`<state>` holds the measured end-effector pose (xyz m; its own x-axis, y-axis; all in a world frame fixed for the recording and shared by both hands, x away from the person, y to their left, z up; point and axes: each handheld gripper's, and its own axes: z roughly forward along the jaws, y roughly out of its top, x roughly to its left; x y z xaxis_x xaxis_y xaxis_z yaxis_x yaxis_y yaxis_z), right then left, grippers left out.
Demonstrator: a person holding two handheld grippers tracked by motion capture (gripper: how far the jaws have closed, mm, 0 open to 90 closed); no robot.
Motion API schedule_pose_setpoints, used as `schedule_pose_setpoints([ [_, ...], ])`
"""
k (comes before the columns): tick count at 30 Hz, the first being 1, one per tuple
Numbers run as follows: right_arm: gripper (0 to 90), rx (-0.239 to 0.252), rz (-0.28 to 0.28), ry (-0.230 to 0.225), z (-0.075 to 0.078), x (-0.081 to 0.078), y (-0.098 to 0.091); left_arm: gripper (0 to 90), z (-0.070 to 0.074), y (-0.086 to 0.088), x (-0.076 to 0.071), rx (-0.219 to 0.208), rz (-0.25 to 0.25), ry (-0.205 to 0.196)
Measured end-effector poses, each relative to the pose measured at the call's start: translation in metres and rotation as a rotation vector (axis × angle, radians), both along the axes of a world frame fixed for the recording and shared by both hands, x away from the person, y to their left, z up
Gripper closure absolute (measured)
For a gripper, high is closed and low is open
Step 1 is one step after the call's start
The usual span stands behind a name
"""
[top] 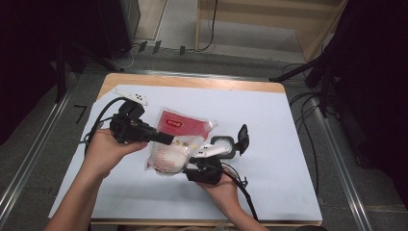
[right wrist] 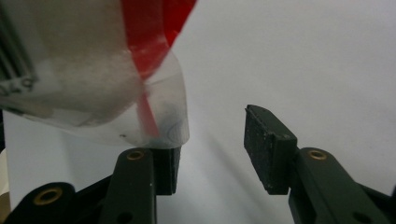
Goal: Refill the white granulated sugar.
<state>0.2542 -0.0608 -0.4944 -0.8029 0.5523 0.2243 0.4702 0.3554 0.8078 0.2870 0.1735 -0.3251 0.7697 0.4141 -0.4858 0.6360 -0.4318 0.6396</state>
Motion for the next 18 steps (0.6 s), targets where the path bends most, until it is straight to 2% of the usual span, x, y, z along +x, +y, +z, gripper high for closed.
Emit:
schedule_pose_setpoints([
  [2,57.2,-0.005,0.014,-0.009,0.001,-0.002,0.002,89.6,0.000,0.001,0.000,-0.005,0.015,0.002],
  [6,57.9,-0.019,0.038,-0.067,0.003,-0.008,0.005,89.6,-0.001,0.004,0.002,-0.016,0.037,0.001],
  [8,59.1,-0.023,0.051,-0.082,0.004,-0.010,0.007,89.6,-0.001,0.004,0.002,-0.018,0.045,0.003],
  [11,61.6,-0.026,0.057,-0.089,0.005,-0.013,0.008,89.6,-0.001,0.002,0.002,-0.017,0.053,-0.013],
  [14,62.1,-0.021,0.072,-0.117,0.006,-0.016,0.008,89.0,-0.001,0.001,0.003,-0.016,0.075,-0.021],
  [15,62.0,-0.023,0.087,-0.140,0.007,-0.018,0.008,89.0,-0.001,0.000,0.003,-0.008,0.085,-0.030],
  [18,62.0,-0.020,0.098,-0.140,0.007,-0.019,0.009,88.7,-0.002,-0.001,0.004,-0.007,0.098,-0.036],
])
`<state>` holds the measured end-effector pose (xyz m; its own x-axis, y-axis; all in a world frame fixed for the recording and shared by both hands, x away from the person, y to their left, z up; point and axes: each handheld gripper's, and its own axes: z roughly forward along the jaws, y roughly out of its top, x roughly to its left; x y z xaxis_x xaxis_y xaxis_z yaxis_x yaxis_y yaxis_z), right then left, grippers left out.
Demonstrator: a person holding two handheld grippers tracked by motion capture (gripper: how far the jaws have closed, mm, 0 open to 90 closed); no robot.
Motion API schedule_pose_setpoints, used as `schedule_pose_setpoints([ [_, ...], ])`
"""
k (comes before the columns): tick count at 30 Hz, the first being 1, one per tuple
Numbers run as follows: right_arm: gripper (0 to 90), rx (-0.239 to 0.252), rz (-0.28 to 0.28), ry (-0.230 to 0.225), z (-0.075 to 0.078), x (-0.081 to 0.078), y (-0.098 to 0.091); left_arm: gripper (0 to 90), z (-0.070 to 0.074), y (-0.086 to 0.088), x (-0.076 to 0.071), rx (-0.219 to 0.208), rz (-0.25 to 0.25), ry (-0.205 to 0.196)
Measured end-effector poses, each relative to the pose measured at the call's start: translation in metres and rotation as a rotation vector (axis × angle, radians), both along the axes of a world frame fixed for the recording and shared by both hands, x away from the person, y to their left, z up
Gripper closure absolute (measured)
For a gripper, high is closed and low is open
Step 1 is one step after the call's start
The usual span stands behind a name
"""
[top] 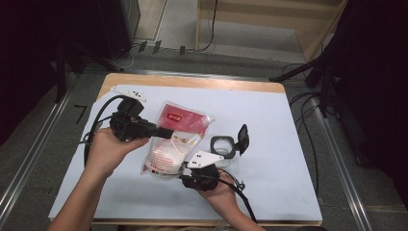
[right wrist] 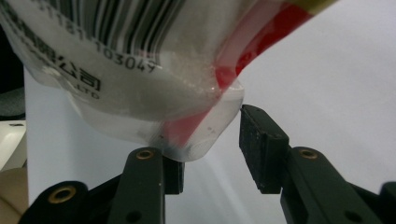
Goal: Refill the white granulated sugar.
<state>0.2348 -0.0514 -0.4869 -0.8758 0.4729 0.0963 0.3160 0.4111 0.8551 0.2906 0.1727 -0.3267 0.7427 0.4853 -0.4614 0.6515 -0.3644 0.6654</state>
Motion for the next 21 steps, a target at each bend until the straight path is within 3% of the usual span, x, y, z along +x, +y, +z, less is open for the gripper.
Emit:
schedule_pose_setpoints([
  [5,64.7,-0.026,0.018,-0.016,0.001,-0.004,0.002,87.2,-0.002,-0.008,0.001,0.009,0.006,-0.014],
  [8,66.1,-0.048,0.045,-0.054,0.001,-0.009,0.005,84.9,-0.003,-0.015,0.001,0.027,0.012,-0.027],
  [14,65.9,-0.055,0.063,-0.071,0.002,-0.015,0.008,82.8,-0.005,-0.022,0.002,0.027,-0.007,-0.035],
  [18,67.5,-0.054,0.079,-0.075,0.004,-0.018,0.009,81.4,-0.010,-0.025,0.004,-0.002,-0.020,-0.019],
  [21,68.6,-0.046,0.086,-0.065,0.005,-0.018,0.009,80.4,-0.014,-0.028,0.005,0.005,-0.037,-0.002],
])
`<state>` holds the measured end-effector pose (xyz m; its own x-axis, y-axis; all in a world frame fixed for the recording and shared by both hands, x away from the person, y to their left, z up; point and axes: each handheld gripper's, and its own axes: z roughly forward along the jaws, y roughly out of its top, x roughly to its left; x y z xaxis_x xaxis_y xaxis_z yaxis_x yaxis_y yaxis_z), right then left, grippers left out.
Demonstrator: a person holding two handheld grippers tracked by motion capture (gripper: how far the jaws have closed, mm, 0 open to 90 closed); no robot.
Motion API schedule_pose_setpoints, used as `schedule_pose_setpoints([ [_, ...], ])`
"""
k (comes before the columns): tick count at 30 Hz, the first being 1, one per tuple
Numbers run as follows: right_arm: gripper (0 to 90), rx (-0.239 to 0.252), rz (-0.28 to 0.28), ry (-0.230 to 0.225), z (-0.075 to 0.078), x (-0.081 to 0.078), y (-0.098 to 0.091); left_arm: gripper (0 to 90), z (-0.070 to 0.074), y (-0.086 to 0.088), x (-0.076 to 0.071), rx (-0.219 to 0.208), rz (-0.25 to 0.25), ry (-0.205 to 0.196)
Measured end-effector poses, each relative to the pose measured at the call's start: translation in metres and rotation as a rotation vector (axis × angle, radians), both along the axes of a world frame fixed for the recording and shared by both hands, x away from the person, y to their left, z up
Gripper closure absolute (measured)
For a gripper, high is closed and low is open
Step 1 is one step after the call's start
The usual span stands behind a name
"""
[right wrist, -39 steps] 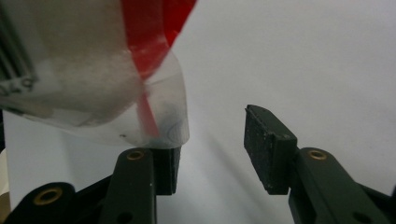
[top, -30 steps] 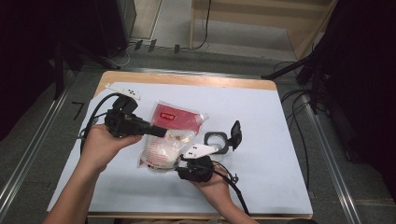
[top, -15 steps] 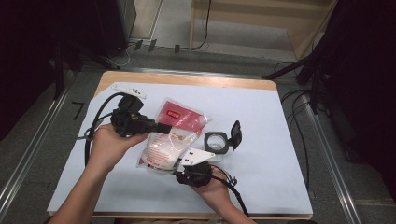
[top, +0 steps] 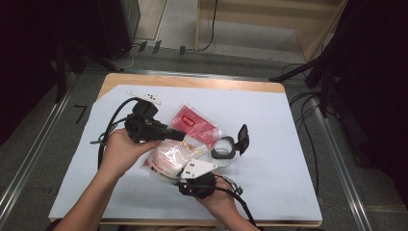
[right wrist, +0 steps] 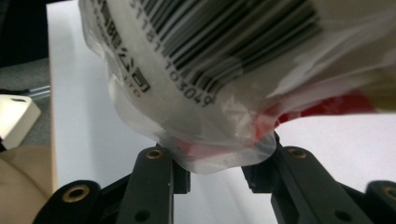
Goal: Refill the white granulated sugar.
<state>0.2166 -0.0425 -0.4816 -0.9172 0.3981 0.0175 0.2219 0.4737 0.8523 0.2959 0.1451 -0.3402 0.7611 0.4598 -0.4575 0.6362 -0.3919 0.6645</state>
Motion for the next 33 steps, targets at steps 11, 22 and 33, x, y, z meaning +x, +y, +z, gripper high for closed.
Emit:
schedule_pose_setpoints([
  [11,70.1,0.037,0.001,0.047,0.002,0.004,-0.005,79.0,-0.006,-0.005,0.000,0.006,-0.046,-0.023],
  [22,69.9,0.050,0.041,0.049,0.007,-0.003,0.000,76.0,-0.018,-0.015,0.004,0.044,-0.043,0.029],
  [33,66.2,0.057,-0.002,0.090,0.008,-0.002,0.000,76.4,-0.027,-0.026,0.005,0.112,0.057,0.028],
])
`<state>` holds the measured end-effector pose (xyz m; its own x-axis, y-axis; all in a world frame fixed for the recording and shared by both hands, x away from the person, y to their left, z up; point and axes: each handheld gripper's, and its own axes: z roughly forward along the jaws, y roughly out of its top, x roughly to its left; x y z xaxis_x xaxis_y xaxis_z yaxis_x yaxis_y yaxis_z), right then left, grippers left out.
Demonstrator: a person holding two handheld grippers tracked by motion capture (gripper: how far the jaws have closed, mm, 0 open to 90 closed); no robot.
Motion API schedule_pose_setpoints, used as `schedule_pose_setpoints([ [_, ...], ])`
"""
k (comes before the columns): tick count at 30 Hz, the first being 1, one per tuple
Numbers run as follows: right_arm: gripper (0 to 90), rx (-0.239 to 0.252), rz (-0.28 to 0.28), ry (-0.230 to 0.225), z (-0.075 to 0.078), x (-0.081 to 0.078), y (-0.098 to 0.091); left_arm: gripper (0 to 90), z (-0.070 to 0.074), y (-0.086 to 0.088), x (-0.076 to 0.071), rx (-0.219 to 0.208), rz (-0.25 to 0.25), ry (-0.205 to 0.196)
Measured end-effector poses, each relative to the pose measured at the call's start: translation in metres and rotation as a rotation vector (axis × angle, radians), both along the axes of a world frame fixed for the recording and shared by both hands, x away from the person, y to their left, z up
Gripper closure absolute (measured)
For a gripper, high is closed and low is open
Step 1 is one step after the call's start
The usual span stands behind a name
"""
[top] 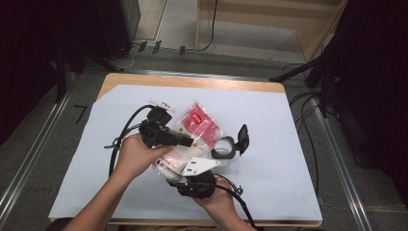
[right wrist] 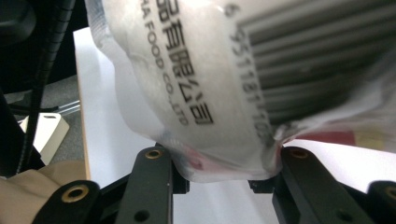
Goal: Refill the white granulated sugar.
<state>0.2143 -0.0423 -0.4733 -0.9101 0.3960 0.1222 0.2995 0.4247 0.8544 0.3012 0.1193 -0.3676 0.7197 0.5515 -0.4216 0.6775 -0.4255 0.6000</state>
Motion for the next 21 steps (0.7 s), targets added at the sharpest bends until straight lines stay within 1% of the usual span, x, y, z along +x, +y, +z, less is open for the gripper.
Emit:
schedule_pose_setpoints([
  [2,65.5,-0.013,0.005,-0.010,0.001,-0.002,0.002,77.7,-0.001,-0.003,-0.001,0.001,0.004,-0.004],
  [3,65.3,-0.018,0.001,-0.007,0.001,-0.003,0.004,78.5,-0.001,-0.005,-0.002,0.003,0.011,-0.013],
  [4,64.8,-0.013,-0.004,-0.002,0.000,-0.004,0.005,78.8,-0.001,-0.005,-0.003,0.005,0.012,-0.015],
  [5,64.6,-0.013,-0.006,-0.005,0.000,-0.004,0.005,78.8,0.000,-0.006,-0.003,0.020,0.013,-0.017],
  [6,64.4,-0.015,-0.007,-0.001,0.000,-0.004,0.005,78.9,0.000,-0.006,-0.004,0.010,0.019,-0.021],
  [9,63.9,-0.016,-0.023,-0.001,0.000,-0.004,0.006,79.2,0.000,-0.009,-0.005,0.003,0.022,-0.026],
  [10,63.8,-0.013,-0.025,0.007,0.000,-0.004,0.006,78.3,0.000,-0.010,-0.005,0.001,0.012,-0.018],
  [12,63.8,0.003,-0.012,0.028,0.000,-0.004,0.006,75.6,-0.001,-0.012,-0.005,0.004,0.002,-0.019],
  [14,63.9,0.018,-0.004,0.047,0.001,-0.004,0.005,75.1,-0.002,-0.014,-0.006,0.000,-0.004,-0.017],
  [17,64.0,0.034,-0.002,0.059,0.001,-0.002,0.004,70.0,-0.001,-0.015,-0.007,-0.006,-0.007,-0.012],
  [18,64.0,0.038,-0.003,0.062,0.002,-0.001,0.003,69.1,0.000,-0.016,-0.007,-0.004,-0.006,-0.012],
  [19,64.0,0.040,-0.006,0.064,0.003,-0.001,0.003,68.7,0.000,-0.017,-0.008,-0.012,-0.002,-0.013],
  [21,63.8,0.042,-0.004,0.054,0.004,-0.001,0.002,68.3,0.001,-0.016,-0.008,-0.008,-0.003,-0.012],
])
